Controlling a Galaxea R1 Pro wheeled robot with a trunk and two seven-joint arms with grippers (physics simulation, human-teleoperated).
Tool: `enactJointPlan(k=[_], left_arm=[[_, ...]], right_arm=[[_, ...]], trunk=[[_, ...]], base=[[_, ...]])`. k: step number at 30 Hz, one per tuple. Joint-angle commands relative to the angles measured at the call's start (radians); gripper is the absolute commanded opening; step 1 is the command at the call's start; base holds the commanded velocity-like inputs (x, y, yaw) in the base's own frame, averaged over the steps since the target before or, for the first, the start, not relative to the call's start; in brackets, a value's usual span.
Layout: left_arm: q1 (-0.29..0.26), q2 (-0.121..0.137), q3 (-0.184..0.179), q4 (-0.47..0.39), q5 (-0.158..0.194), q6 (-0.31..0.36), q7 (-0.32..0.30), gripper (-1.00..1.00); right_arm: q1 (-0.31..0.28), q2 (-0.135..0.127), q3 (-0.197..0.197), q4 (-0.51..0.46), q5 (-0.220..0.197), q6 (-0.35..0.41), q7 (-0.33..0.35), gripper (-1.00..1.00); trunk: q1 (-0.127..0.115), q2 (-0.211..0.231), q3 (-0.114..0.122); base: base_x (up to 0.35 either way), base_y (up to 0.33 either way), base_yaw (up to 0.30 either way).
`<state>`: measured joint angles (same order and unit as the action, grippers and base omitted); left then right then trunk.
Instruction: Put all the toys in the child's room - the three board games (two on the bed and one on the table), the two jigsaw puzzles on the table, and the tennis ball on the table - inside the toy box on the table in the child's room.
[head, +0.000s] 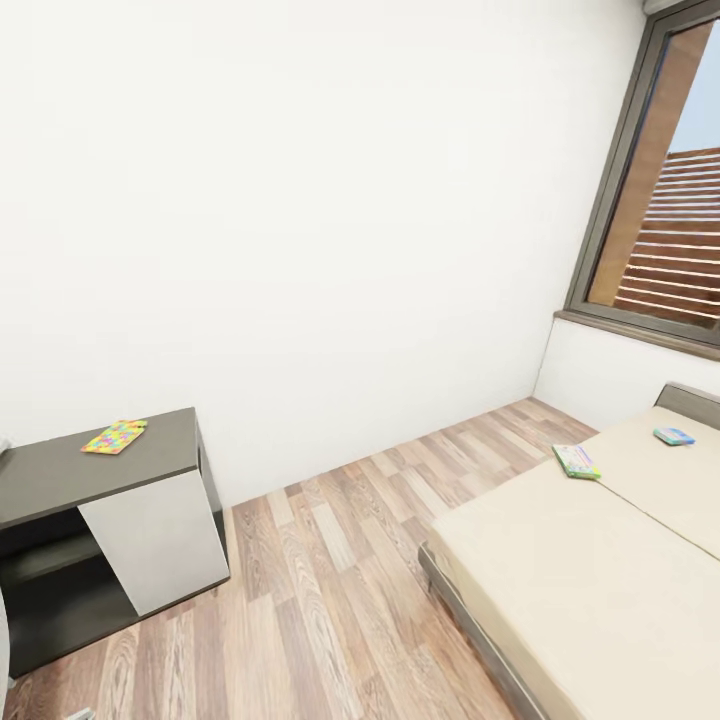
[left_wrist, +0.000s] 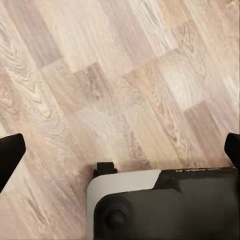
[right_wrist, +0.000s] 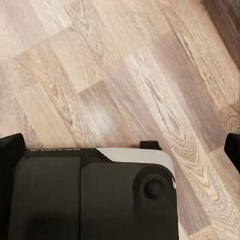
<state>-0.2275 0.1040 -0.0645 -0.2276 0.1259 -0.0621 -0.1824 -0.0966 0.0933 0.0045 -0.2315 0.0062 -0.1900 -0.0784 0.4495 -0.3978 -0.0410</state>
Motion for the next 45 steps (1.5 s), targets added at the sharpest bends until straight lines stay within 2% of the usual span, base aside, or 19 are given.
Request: enactJointPlan(k=[1,4,5,6,8,9,12,13,14,16,18,19,25,28,32,37,42,43,45], left_arm=[[-0.005,0.004,-0.007,-0.021,0.01,0.03,-0.027,1.0],[-0.024,0.035,-0.006,-0.169,0.012,0.201,-0.1,1.0],[-0.025,0.042,-0.006,-0.194,0.013,0.222,-0.106,1.0],[-0.027,0.055,-0.005,-0.241,0.014,0.26,-0.116,1.0],[-0.028,0.064,-0.005,-0.286,0.015,0.298,-0.122,1.0],[-0.029,0.07,-0.004,-0.329,0.016,0.342,-0.126,1.0],[-0.03,0.075,0.0,-0.399,0.017,0.414,-0.13,1.0],[-0.031,0.076,0.005,-0.452,0.018,0.464,-0.131,1.0],[-0.031,0.076,0.008,-0.48,0.018,0.487,-0.132,1.0],[-0.031,0.075,0.025,-0.597,0.018,0.582,-0.133,1.0],[-0.032,0.075,0.035,-0.654,0.017,0.626,-0.133,1.0],[-0.032,0.075,0.05,-0.708,0.017,0.666,-0.132,1.0],[-0.039,0.073,0.114,-0.912,0.017,0.799,-0.132,1.0],[-0.048,0.072,0.127,-1.009,0.017,0.863,-0.132,1.0],[-0.055,0.07,0.133,-1.084,0.017,0.912,-0.129,1.0],[-0.057,0.05,0.131,-1.095,0.017,0.924,-0.125,1.0],[-0.059,0.031,0.133,-1.11,0.018,0.927,-0.128,1.0],[-0.059,0.019,0.129,-1.118,0.018,0.926,-0.132,1.0],[-0.059,0.017,0.128,-1.12,0.018,0.925,-0.132,1.0]], right_arm=[[-0.001,0.002,0.0,-0.029,0.0,0.028,-0.004,1.0],[0.005,0.009,0.002,-0.258,-0.001,0.209,-0.006,1.0],[0.007,0.011,0.002,-0.301,-0.001,0.236,-0.006,1.0],[0.009,0.015,0.002,-0.385,-0.002,0.294,-0.007,1.0],[0.011,0.018,0.003,-0.463,-0.002,0.357,-0.008,1.0],[0.012,0.021,0.003,-0.532,-0.002,0.421,-0.008,1.0],[0.013,0.023,0.003,-0.619,-0.003,0.508,-0.009,1.0],[0.013,0.025,0.002,-0.667,-0.003,0.556,-0.01,1.0],[0.013,0.025,0.002,-0.688,-0.003,0.577,-0.011,1.0],[0.011,0.027,0.001,-0.771,-0.004,0.644,-0.012,1.0],[0.011,0.027,0.0,-0.816,-0.005,0.676,-0.013,1.0],[0.01,0.027,-0.001,-0.863,-0.008,0.711,-0.013,1.0],[-0.007,0.025,-0.004,-1.044,-0.015,0.847,-0.012,1.0],[-0.019,0.026,-0.003,-1.145,-0.017,0.911,-0.01,1.0],[-0.026,0.027,-0.001,-1.226,-0.018,0.953,-0.006,1.0],[-0.028,0.028,0.003,-1.26,-0.017,0.966,-0.005,1.0],[-0.029,0.027,0.027,-1.27,-0.018,0.969,-0.005,1.0],[-0.029,0.026,0.049,-1.275,-0.017,0.968,-0.006,1.0],[-0.029,0.026,0.054,-1.276,-0.016,0.967,-0.006,1.0]], trunk=[[0.001,-0.002,-0.003],[0.001,-0.002,-0.003],[0.001,-0.002,-0.003],[0.001,-0.002,-0.003],[0.001,-0.002,-0.003],[0.001,-0.002,-0.003],[0.001,-0.002,-0.003],[0.001,-0.002,-0.003],[0.001,-0.002,-0.003],[0.001,-0.002,-0.003],[0.001,-0.002,-0.003],[0.001,-0.002,-0.003],[0.001,-0.002,-0.003],[0.001,-0.002,-0.003],[0.001,-0.002,-0.003],[0.001,-0.002,-0.003],[0.001,-0.002,-0.003],[0.001,-0.002,-0.003],[0.001,-0.002,-0.003]], base=[[0.0,0.0,0.0],[0.0,0.0,0.0],[0.0,0.0,0.0],[0.0,0.0,0.0],[0.0,0.0,0.0],[0.0,0.0,0.0],[0.0,0.0,0.0],[0.0,0.0,0.0],[0.0,0.0,0.0],[0.0,0.0,0.0],[0.0,0.0,0.0],[0.0,0.0,0.0],[0.0,0.0,0.0],[0.0,0.0,0.0],[0.0,0.0,0.0],[0.0,0.0,0.0],[0.0,0.0,0.0],[0.0,0.0,0.0],[0.0,0.0,0.0]])
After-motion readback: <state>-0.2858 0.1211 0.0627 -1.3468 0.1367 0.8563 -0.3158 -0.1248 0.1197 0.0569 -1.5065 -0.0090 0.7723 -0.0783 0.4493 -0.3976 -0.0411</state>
